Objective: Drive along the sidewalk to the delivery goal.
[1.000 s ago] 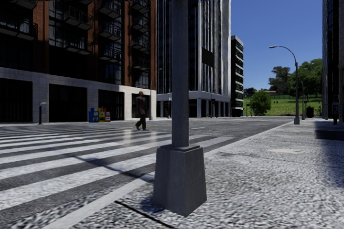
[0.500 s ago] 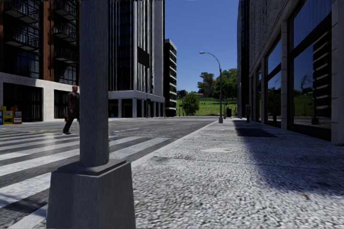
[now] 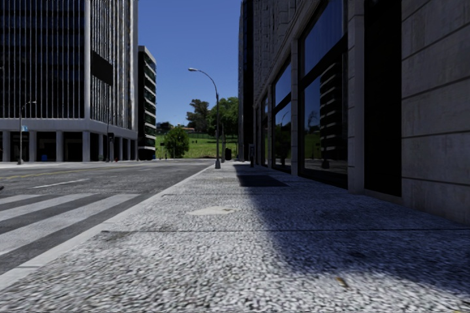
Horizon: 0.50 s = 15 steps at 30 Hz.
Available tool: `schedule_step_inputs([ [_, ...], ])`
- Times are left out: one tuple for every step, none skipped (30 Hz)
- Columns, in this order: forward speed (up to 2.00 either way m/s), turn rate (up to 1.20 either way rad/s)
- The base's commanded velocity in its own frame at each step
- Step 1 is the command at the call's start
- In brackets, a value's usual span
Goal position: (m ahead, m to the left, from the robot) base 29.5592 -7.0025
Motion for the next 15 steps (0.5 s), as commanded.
schedule_step_inputs([
  [2.0, 0.0],
  [2.0, 0.0],
  [2.0, 0.0],
  [2.0, 0.0],
  [2.0, 0.0],
  [2.0, 0.0],
  [2.0, 0.0],
  [2.0, 0.0],
  [2.0, 0.0],
  [2.0, 0.0],
  [2.0, 0.0],
  [2.0, 0.0],
  [2.0, 0.0],
  [2.0, 0.0],
  [2.0, 0.0],
])
